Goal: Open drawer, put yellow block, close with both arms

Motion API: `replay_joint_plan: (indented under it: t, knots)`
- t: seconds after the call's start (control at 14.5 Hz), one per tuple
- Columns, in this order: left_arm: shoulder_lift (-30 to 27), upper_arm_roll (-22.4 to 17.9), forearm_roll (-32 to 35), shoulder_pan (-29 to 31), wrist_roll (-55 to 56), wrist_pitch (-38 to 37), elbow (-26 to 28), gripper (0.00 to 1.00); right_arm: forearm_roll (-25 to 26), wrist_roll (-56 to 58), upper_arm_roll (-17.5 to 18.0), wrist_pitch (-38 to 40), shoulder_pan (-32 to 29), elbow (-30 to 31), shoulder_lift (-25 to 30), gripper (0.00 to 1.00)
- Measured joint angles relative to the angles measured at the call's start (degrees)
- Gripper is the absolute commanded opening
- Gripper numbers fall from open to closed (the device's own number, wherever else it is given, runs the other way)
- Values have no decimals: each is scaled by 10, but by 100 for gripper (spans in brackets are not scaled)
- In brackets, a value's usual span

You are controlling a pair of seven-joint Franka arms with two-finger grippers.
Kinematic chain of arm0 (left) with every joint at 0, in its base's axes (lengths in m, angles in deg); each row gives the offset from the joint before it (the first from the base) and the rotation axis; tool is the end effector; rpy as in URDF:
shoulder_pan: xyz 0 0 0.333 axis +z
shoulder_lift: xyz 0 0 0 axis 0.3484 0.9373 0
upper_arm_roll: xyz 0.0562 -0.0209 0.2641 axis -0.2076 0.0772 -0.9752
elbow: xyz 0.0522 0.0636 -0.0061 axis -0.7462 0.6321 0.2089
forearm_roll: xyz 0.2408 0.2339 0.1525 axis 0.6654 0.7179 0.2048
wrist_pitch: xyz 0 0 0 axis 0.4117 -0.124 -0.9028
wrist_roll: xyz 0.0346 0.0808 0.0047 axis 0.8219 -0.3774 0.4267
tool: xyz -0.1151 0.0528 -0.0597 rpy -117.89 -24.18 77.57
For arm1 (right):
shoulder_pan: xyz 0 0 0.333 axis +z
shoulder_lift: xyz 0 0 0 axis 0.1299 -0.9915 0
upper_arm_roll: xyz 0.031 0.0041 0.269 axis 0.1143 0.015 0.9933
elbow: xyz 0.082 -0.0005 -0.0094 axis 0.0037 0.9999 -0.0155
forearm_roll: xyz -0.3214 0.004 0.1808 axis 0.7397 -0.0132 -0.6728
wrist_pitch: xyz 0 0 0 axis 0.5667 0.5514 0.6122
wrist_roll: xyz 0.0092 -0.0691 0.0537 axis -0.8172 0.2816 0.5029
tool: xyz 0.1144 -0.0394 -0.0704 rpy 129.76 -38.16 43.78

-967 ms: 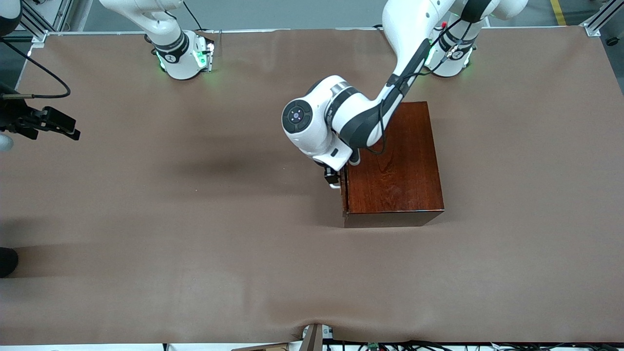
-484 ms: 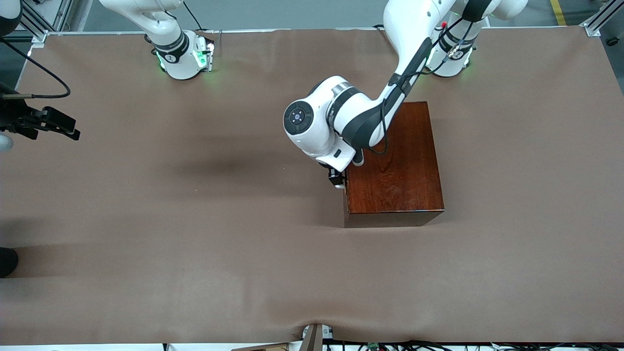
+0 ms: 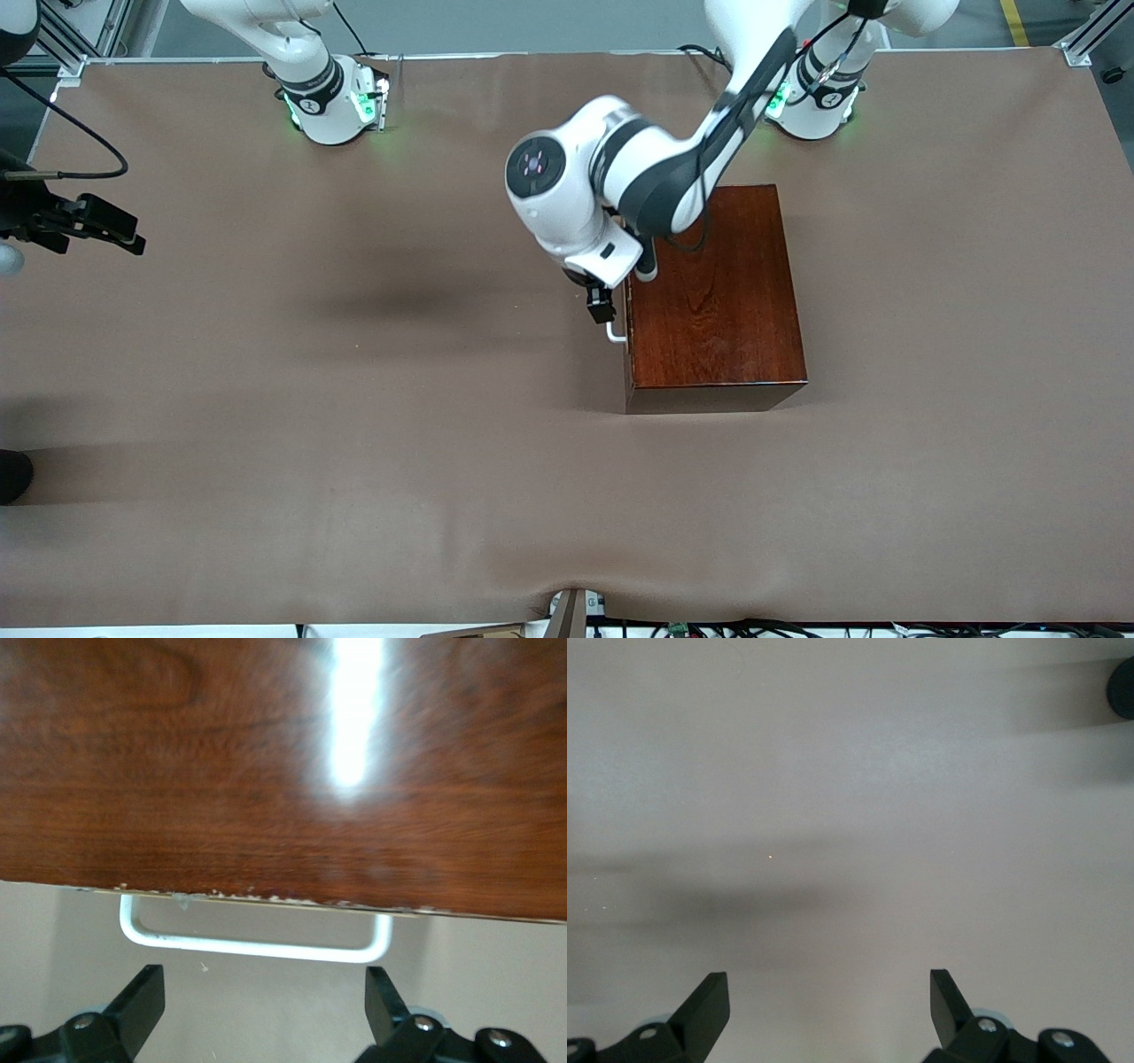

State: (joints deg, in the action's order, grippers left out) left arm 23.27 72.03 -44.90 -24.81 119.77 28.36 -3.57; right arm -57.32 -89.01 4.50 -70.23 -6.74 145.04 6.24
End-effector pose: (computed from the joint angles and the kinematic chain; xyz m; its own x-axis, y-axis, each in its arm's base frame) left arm 0.4713 -0.4621 0.3325 -0.0856 0.9721 0.2184 0.9963 0.0814 0.0282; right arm 0.5277 -0.0223 0.5355 0.9987 -0.0356 -0.0366 -0.0358 -0.9993 -0.0046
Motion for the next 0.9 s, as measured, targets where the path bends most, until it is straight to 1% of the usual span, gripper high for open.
replay_joint_plan:
  t: [0.07,0.14,0.35,0.41,0.48,0.69,0.9]
  knots:
    - [-14,-13,2,1,-14,-1,0,100,0,0,0,0,0,0,0,100]
    - [-26,-35,3,2,-36,-2,-1,100,0,0,0,0,0,0,0,100]
    - [-45,-131,4,18,-129,23,-1,100,0,0,0,0,0,0,0,100]
    - [-46,-150,4,35,-152,35,-1,100,0,0,0,0,0,0,0,100]
    - [-47,-159,4,60,-169,50,-1,100,0,0,0,0,0,0,0,100]
    - [-48,-159,1,148,-244,86,0,100,0,0,1,0,0,0,0,100]
    - [-63,-159,-39,214,-368,90,1,100,0,0,1,0,0,0,0,100]
